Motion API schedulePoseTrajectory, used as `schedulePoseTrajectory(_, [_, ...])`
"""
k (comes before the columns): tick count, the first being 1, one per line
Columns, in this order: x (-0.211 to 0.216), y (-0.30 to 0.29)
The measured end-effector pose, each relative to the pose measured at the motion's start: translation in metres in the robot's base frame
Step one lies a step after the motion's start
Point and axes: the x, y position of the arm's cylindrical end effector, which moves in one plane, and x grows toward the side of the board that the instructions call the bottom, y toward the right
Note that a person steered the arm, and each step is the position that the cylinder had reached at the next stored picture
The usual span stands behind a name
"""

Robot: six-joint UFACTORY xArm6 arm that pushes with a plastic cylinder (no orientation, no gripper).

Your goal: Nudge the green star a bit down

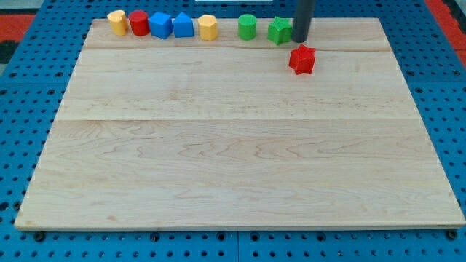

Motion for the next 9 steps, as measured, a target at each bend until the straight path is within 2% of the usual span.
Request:
schedulePoseTrajectory(1, [0.047, 0.004])
schedulePoseTrajectory(3, [0.08, 0.078])
schedulePoseTrajectory(5, [0.015, 0.077])
schedulePoseTrajectory(6, [-0.001, 0.083])
schedulePoseTrajectory(7, [-0.044, 0.108])
schedulePoseTrajectory(9, [-0.082, 0.056])
